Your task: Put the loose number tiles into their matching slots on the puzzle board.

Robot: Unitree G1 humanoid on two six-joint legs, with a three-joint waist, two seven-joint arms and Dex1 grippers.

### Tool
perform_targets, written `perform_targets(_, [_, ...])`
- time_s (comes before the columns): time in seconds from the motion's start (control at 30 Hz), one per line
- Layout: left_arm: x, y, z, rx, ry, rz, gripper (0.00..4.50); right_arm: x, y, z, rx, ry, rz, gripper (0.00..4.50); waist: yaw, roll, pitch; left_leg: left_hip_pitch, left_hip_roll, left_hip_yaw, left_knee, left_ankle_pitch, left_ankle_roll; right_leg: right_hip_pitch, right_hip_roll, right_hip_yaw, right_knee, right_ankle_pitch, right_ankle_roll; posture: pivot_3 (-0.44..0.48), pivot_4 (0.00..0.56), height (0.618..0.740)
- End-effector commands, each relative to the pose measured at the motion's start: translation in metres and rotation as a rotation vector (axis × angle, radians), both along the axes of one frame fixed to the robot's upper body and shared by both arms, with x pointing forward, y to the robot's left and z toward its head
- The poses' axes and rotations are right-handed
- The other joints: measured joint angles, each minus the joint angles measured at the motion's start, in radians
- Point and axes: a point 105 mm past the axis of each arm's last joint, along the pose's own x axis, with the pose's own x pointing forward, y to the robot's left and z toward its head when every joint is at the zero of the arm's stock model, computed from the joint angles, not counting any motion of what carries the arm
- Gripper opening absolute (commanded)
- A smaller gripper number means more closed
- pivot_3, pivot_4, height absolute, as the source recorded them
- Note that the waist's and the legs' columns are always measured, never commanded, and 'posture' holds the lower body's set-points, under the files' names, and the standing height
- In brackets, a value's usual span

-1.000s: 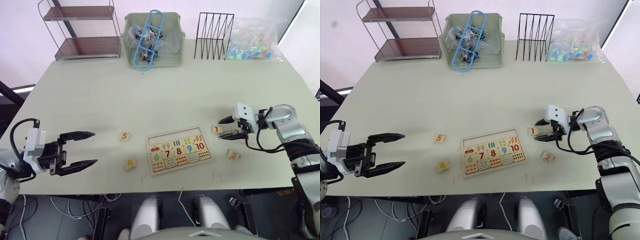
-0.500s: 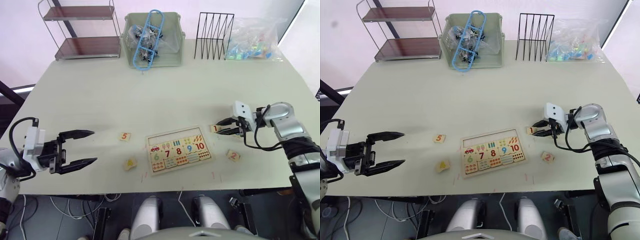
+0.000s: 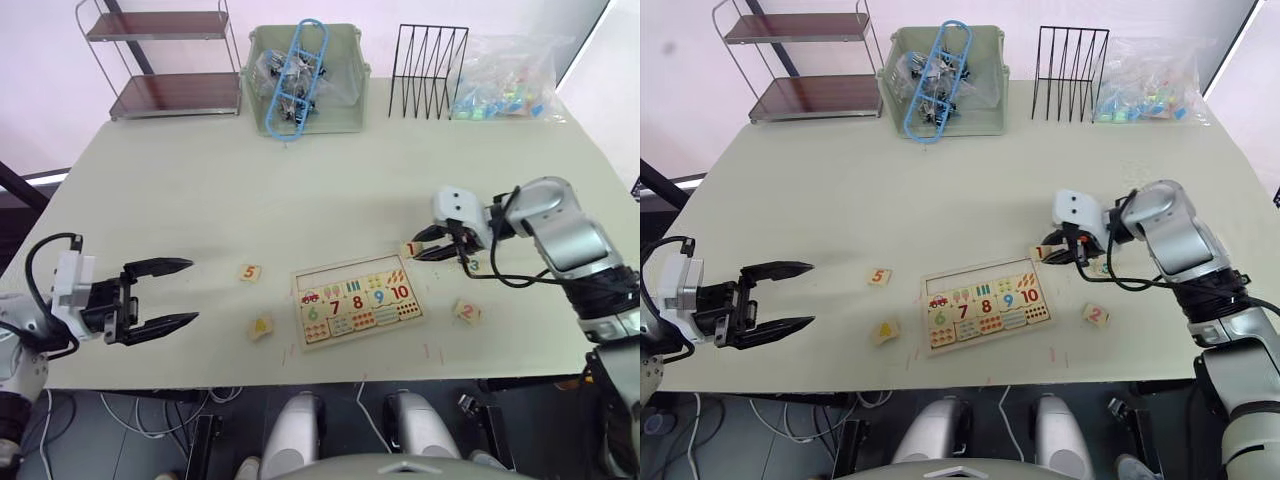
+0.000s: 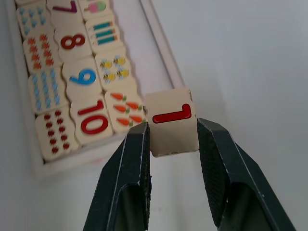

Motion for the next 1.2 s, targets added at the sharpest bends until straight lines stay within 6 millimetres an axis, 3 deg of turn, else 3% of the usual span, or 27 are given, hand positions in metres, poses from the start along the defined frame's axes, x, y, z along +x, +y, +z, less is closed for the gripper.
perform_targets(0.03, [-0.003, -0.006, 0.011, -0.008, -0.041, -0.051, 4.5, -0.002, 0.024, 0.02, 0.017, -0.046, 0.028, 0.87, -0.001, 0.0, 0.0, 0.0, 0.0, 0.0, 0.0, 0.0, 0.0, 0.0, 0.0, 0.0, 0.0, 0.0, 0.0, 0.0, 0.15, 0.74])
perform_targets(0.37, [-0.011, -0.007, 0.007, 0.002, -0.048, -0.04, 4.5, -0.004, 0.084, 0.023, -0.102, -0.044, 0.045, 0.87, -0.004, 0.0, 0.0, -0.001, 0.0, -0.001, 0.0, 0.0, 0.0, -0.002, 0.0, -0.001, 0.0, 0.0, 0.0, 0.0, 0.15, 0.74])
perform_targets(0.47, [-0.016, -0.003, 0.007, 0.011, -0.043, -0.023, 4.5, -0.017, 0.117, 0.021, -0.134, -0.031, 0.103, 0.87, -0.003, 0.0, 0.0, -0.001, 0.0, -0.001, 0.0, 0.0, 0.0, -0.002, 0.0, -0.001, 0.0, 0.0, 0.0, 0.0, 0.15, 0.74])
perform_targets(0.6, [-0.024, 0.004, 0.004, 0.015, -0.033, 0.018, 4.5, -0.029, 0.137, 0.014, -0.164, 0.002, 0.133, 0.87, -0.024, 0.0, 0.0, -0.002, 0.0, -0.007, 0.0, 0.0, 0.0, -0.002, 0.0, -0.004, 0.001, 0.001, -0.002, 0.0, 0.15, 0.74])
perform_targets(0.83, [-0.039, 0.015, -0.005, 0.023, -0.003, 0.091, 4.5, -0.033, 0.159, 0.007, -0.163, 0.034, 0.139, 0.87, -0.026, 0.0, 0.0, -0.002, 0.0, -0.009, 0.0, 0.0, 0.0, -0.002, -0.001, -0.005, 0.001, 0.001, -0.002, 0.0, 0.15, 0.74])
perform_targets(1.2, [-0.041, 0.013, -0.006, 0.027, -0.004, 0.094, 4.5, -0.029, 0.173, -0.012, -0.242, 0.016, 0.162, 0.87, -0.026, 0.0, 0.0, -0.002, 0.0, -0.011, 0.0, 0.0, -0.001, -0.002, -0.001, -0.007, 0.0, 0.001, -0.002, 0.0, 0.15, 0.74])
